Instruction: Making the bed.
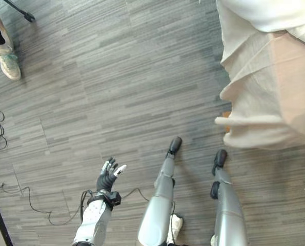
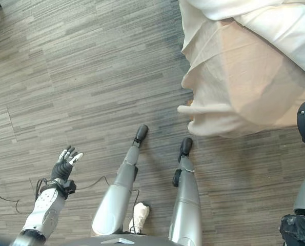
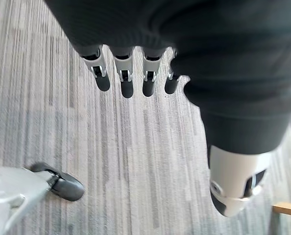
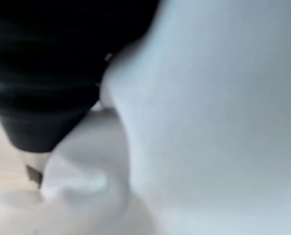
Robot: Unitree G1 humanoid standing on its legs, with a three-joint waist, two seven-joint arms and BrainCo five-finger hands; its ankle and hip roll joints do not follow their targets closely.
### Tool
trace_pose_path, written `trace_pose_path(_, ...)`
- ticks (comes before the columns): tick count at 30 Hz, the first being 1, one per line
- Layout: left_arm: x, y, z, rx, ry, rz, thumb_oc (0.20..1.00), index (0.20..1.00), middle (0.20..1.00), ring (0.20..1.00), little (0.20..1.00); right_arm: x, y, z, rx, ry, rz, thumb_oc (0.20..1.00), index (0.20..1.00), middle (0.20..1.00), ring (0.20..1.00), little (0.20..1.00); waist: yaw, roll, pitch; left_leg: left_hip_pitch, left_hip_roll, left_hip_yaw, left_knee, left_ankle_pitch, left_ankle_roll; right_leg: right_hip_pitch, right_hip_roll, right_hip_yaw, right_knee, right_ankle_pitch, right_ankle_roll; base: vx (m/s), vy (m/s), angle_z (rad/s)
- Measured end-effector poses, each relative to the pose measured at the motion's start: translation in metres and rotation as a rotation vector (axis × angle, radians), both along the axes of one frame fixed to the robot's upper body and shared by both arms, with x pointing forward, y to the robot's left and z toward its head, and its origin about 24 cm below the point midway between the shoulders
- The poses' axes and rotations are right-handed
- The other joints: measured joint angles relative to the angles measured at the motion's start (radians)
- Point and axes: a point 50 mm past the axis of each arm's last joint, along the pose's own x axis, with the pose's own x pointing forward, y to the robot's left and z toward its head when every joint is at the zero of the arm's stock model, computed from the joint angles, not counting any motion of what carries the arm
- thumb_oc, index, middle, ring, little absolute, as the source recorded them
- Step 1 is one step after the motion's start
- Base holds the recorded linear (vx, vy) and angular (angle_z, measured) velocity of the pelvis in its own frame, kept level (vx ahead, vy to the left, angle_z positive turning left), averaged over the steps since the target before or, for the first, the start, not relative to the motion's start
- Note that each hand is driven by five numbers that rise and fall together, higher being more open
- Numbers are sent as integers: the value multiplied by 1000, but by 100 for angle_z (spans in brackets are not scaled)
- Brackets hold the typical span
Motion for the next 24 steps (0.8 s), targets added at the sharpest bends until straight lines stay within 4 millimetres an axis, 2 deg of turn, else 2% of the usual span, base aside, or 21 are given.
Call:
trace_pose_path(1,0,0,-1,0,4,3,1000,1000,1000,1000,1000,9,5,-13,-25,40,20,200,200,200,200,200,-13,-10,6,14,-1,0,1,0,0,13,0,1,3,-2,1,-5,49,0)
trace_pose_path(3,-4,8,-7,4,32,46,1000,1000,1000,1000,1000,33,30,-51,-92,82,159,200,200,200,200,200,-36,-41,17,53,2,1,4,-4,-2,59,2,-1,-9,-4,-2,10,55,-1)
trace_pose_path(5,-1,9,-11,4,51,60,1000,1000,1000,1000,1000,40,40,-71,-88,107,208,200,200,200,200,200,-52,-59,19,72,4,6,3,-9,-5,75,6,5,-11,-12,5,33,87,-10)
trace_pose_path(6,-5,19,-14,-33,42,166,1000,1000,1000,1000,1000,42,72,-102,-92,93,398,200,200,200,200,200,-65,-101,24,111,8,31,4,-22,10,110,3,9,-28,-9,0,32,48,-24)
trace_pose_path(7,-7,19,-18,-69,53,209,1000,1000,1000,1000,1000,45,91,-130,-89,134,488,200,200,200,200,200,-87,-119,22,131,11,38,9,-29,-3,131,11,20,-28,-12,2,61,69,-24)
trace_pose_path(8,-10,23,-21,-85,64,244,1000,1000,1000,1000,1000,40,102,-149,-81,153,552,200,200,200,200,200,-91,-127,21,157,10,40,5,-31,0,157,9,16,-38,-12,0,52,45,-16)
trace_pose_path(9,-13,19,-26,-111,81,245,1000,1000,1000,1000,1000,32,121,-204,-23,243,663,200,200,200,200,200,-110,-135,15,206,17,47,5,-44,3,217,13,19,-63,-12,-1,79,62,-11)
trace_pose_path(10,-13,14,-27,-127,83,237,1000,1000,1000,1000,1000,22,124,-238,70,264,695,200,200,200,200,200,-115,-138,12,246,19,51,4,-52,9,261,14,17,-79,-9,-4,94,85,-9)
trace_pose_path(11,-18,11,-30,-132,90,233,1000,1000,1000,1000,1000,15,133,-262,122,304,726,200,200,200,200,200,-127,-137,-9,260,19,50,4,-62,8,281,14,15,-84,-12,-3,148,138,-2)
trace_pose_path(12,-22,8,-33,-131,108,212,1000,1000,1000,1000,1000,1,137,-299,209,373,760,200,200,200,200,200,-150,-135,-63,265,19,52,5,-73,11,297,12,16,-107,-17,-6,171,164,4)
trace_pose_path(14,-23,11,-34,-131,118,214,1000,1000,1000,1000,1000,-25,136,-356,380,464,714,200,200,200,200,200,-153,-135,-82,324,20,50,5,-85,22,378,9,2,-147,-7,0,104,105,5)
trace_pose_path(15,-26,13,-37,-123,135,220,1000,1000,1000,1000,1000,-39,138,-382,412,550,701,200,200,200,200,200,-157,-134,-105,344,18,53,5,-98,21,399,8,6,-161,-12,1,133,124,-2)
trace_pose_path(16,-30,18,-40,-121,151,236,1000,1000,1000,1000,1000,-61,138,-415,468,683,685,200,200,200,200,200,-163,-132,-153,354,11,59,3,-106,28,424,-1,2,-193,-6,2,142,120,-2)
trace_pose_path(18,-35,24,-44,-122,169,261,1000,1000,1000,1000,1000,-82,139,-454,626,781,596,200,200,200,200,200,-165,-119,-165,405,6,55,-20,-104,36,497,-10,-10,-245,12,13,117,106,7)
trace_pose_path(20,-44,26,-48,-119,191,268,1000,1000,1000,1000,1000,-100,144,-477,673,884,577,200,200,200,200,200,-165,-99,-200,423,-2,55,-47,-97,47,526,-22,-16,-291,30,19,112,122,9)
trace_pose_path(22,-53,28,-56,-119,235,282,1000,1000,1000,1000,1000,-116,142,-500,803,928,466,200,200,200,200,200,-160,-84,-200,461,-11,56,-52,-95,51,585,-29,-20,-334,56,26,98,110,4)
trace_pose_path(23,-61,31,-62,-120,273,305,1000,1000,1000,1000,1000,-131,141,-516,885,978,392,200,200,200,200,200,-161,-80,-201,499,-19,63,-52,-105,62,626,-37,-17,-358,58,29,105,105,-9)
trace_pose_path(24,-70,34,-67,-121,310,331,1000,1000,1000,1000,1000,-141,141,-525,961,983,336,598,598,598,598,598,-167,-76,-210,525,-23,72,-53,-116,67,658,-43,-13,-375,59,31,92,84,-15)
